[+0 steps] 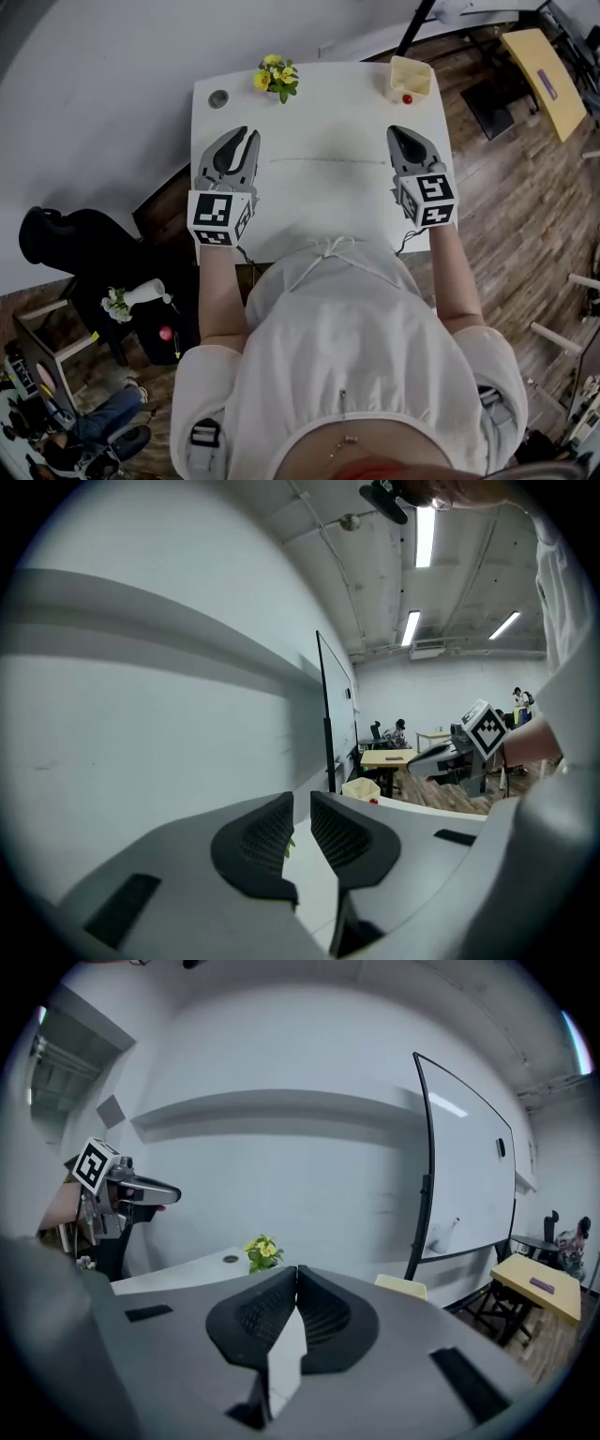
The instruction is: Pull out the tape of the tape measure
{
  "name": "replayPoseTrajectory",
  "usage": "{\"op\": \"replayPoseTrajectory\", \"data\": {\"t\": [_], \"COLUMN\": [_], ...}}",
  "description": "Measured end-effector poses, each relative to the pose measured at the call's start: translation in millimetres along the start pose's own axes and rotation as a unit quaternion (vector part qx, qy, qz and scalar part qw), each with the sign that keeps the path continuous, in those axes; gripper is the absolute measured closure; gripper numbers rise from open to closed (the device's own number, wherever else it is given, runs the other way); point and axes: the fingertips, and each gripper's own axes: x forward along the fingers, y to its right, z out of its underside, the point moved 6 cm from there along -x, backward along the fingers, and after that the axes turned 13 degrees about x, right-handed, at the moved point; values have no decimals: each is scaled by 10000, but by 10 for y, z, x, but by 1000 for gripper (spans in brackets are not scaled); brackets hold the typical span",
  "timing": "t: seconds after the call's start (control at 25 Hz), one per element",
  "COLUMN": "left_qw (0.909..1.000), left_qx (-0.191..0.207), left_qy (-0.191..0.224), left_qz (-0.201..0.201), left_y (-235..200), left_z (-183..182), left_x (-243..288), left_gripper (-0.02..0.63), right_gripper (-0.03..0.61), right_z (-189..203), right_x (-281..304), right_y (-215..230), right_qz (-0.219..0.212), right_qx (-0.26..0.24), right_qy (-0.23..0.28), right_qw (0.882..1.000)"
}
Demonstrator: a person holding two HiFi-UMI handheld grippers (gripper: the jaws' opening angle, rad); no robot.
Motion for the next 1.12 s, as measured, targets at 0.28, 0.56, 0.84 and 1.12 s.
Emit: {"op": "replayPoseTrajectory", "data": {"t": [0.28, 0.56, 0.84, 1.12], "left_qw": [9996, 9996, 9998, 9998], "left_qx": [-70, -102, -98, -54], "left_qy": [236, 254, 154, 154], "left_qz": [-172, -75, 118, 124], "left_y": [16, 77, 123, 111], "left_z": [-211, -246, -164, -180], "left_x": [-67, -75, -69, -89], "left_gripper": [594, 594, 594, 594], "right_gripper": [575, 577, 578, 578], "right_z": [-201, -237, -211, -183], "right_x": [-112, -188, -193, -196], "right_y": [-37, -25, -86, -131], "right_qz": [-42, -60, -132, -269], "right_qx": [33, 78, -22, -146], "right_qy": [493, 781, 797, 688], "right_qw": [9988, 9969, 9967, 9972]}}
